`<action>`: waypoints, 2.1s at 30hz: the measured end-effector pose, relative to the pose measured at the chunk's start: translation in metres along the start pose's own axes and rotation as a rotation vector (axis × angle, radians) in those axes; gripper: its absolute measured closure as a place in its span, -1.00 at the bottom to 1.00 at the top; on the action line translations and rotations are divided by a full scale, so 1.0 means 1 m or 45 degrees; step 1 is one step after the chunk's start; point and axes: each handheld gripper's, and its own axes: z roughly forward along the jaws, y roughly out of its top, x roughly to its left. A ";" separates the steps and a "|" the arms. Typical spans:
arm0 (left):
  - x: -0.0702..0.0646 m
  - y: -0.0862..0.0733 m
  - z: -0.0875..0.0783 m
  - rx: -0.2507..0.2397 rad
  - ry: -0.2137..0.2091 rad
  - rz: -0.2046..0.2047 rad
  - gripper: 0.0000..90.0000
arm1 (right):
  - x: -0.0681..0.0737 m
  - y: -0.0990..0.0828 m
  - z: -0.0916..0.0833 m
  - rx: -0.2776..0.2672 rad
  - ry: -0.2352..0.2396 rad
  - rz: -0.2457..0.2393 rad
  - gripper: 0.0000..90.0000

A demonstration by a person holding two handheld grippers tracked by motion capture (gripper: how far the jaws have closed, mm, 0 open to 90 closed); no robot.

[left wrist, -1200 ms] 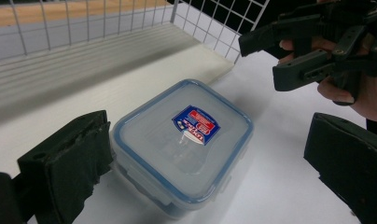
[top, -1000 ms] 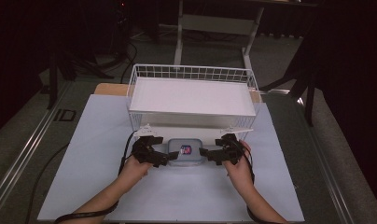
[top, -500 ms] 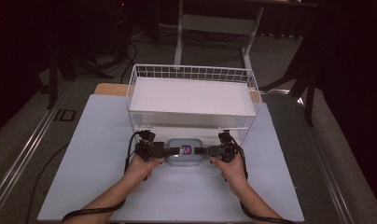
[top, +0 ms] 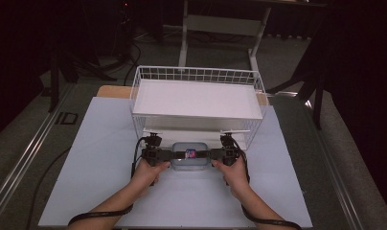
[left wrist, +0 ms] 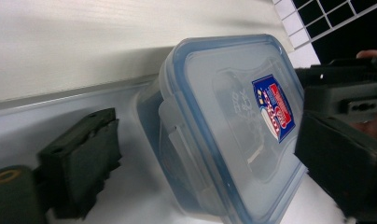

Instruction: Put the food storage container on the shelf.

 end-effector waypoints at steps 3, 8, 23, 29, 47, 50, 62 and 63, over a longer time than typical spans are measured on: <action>0.000 0.000 0.003 0.027 0.000 -0.002 -0.63 | 0.001 0.000 0.002 0.009 0.004 0.019 -0.30; 0.000 0.000 0.003 0.006 -0.021 0.005 -0.45 | 0.002 0.000 0.002 0.028 0.001 0.035 -0.26; -0.020 -0.007 -0.008 0.039 0.061 0.142 -0.23 | 0.010 -0.016 -0.007 -0.031 -0.034 -0.034 -0.16; -0.029 -0.016 -0.017 0.007 0.092 0.212 -0.11 | 0.017 -0.025 -0.014 -0.058 -0.052 -0.108 -0.09; -0.038 -0.021 -0.028 -0.152 0.101 0.283 -0.05 | 0.030 -0.031 -0.023 -0.161 -0.080 -0.223 -0.08; -0.042 -0.013 -0.030 -0.177 0.100 0.313 -0.05 | 0.032 -0.025 -0.028 -0.194 -0.082 -0.245 -0.08; -0.026 0.019 -0.003 -0.273 0.085 0.368 -0.05 | 0.014 0.012 -0.028 -0.296 -0.107 -0.236 -0.08; -0.024 0.020 -0.001 -0.273 0.094 0.373 -0.05 | 0.011 0.014 -0.025 -0.299 -0.105 -0.234 -0.08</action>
